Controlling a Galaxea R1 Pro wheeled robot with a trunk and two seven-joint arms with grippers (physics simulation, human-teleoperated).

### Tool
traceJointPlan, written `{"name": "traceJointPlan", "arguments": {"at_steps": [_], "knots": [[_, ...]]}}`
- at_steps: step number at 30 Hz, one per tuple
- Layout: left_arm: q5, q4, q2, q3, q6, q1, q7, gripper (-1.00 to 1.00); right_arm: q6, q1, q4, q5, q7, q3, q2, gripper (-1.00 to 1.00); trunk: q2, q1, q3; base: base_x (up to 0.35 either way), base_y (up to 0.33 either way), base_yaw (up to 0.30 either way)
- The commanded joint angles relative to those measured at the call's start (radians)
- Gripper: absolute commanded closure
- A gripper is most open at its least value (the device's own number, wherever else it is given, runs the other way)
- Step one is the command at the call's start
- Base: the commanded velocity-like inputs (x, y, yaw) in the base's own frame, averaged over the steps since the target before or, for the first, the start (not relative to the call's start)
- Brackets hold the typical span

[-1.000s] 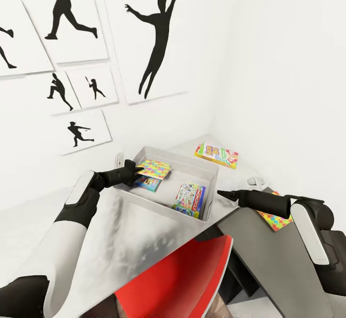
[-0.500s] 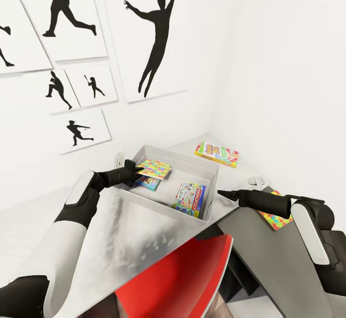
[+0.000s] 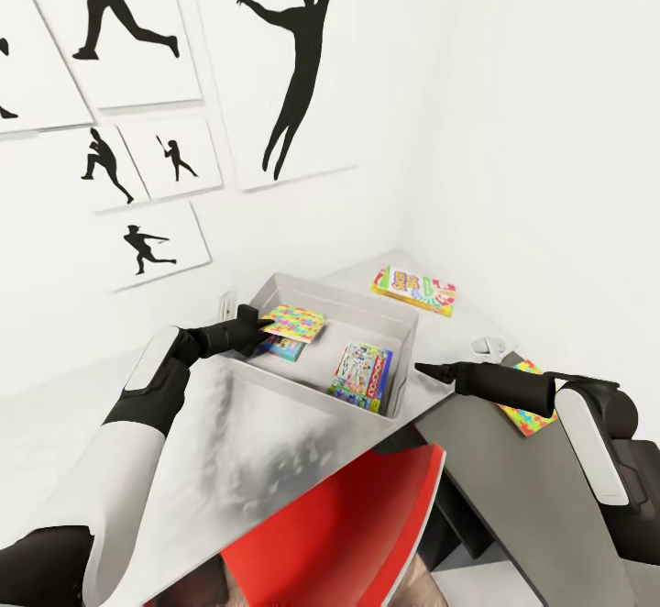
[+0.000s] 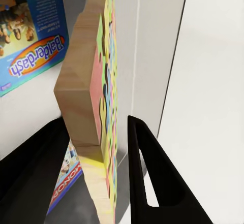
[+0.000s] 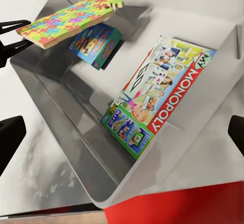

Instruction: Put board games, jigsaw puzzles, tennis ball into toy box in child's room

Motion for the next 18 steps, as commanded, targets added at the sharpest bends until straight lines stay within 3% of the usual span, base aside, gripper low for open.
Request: {"name": "traceJointPlan", "arguments": {"at_steps": [1, 18], "knots": [[0.01, -0.001, 0.0, 0.002, 0.002, -0.001, 0.01, 1.0, 0.004, -0.001, 0.0, 0.008, 0.009, -0.001, 0.0, -1.0, -0.002, 0.0, -0.002, 0.0, 0.0, 0.0], [0.01, -0.001, -0.001, 0.003, 0.0, -0.001, 0.01, 1.0, 0.004, -0.001, 0.0, 0.008, 0.01, -0.001, 0.0, -1.0, -0.002, 0.0, -0.004, 0.0, 0.0, 0.0]]}}
